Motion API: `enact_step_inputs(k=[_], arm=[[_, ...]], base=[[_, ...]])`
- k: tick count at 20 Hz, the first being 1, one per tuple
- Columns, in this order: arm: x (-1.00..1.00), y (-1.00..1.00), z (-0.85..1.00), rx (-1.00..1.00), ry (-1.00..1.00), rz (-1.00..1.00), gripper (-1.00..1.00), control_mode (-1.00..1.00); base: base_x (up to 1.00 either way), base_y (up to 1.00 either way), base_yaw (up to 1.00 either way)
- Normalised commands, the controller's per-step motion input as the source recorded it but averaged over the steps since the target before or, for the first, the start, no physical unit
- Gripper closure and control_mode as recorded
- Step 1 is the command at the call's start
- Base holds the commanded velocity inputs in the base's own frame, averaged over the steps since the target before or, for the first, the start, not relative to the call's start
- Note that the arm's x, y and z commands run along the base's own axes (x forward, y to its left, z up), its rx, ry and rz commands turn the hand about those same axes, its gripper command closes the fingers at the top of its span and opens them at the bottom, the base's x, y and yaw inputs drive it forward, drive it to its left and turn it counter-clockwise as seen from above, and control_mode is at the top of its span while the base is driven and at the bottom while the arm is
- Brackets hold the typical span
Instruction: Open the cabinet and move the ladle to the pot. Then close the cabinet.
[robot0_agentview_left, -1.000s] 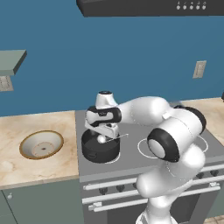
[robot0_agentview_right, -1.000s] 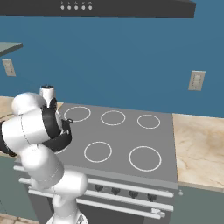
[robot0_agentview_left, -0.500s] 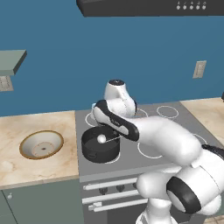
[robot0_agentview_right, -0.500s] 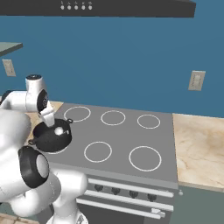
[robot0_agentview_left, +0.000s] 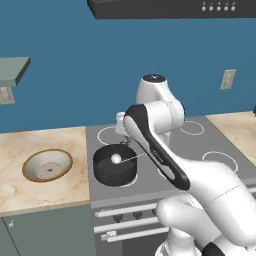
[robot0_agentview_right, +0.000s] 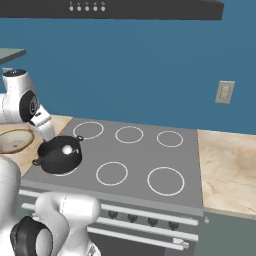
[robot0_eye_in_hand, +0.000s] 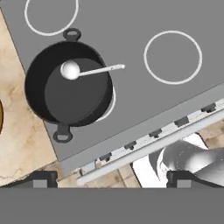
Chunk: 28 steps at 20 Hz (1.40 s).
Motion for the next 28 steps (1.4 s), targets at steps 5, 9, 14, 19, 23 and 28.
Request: enact_step_inputs(k=[5, 9, 14, 19, 23, 28], arm=[[-1.0, -0.29, 0.25, 0.0, -0.07, 0.23, -1.0, -1.0], [-0.8, -0.46, 0.0, 0.01, -0.01, 0.15, -1.0, -1.0], [-0.32, -0.05, 0.0, 0.0, -0.01, 0.04, -1.0, 1.0], [0.0, 0.0, 0.0, 0.0, 0.0, 0.0, -1.0, 1.0], [0.0, 0.0, 0.0, 0.0, 0.0, 0.0, -1.0, 1.0], [0.0, 0.0, 0.0, 0.0, 0.0, 0.0, -1.0, 1.0]], base=[[0.0, 0.0, 0.0], [0.0, 0.0, 0.0], [-0.6, 0.01, 0.01], [-1.0, 0.85, 0.03], [-0.5, 1.0, 0.0], [-0.03, 1.0, 0.0]])
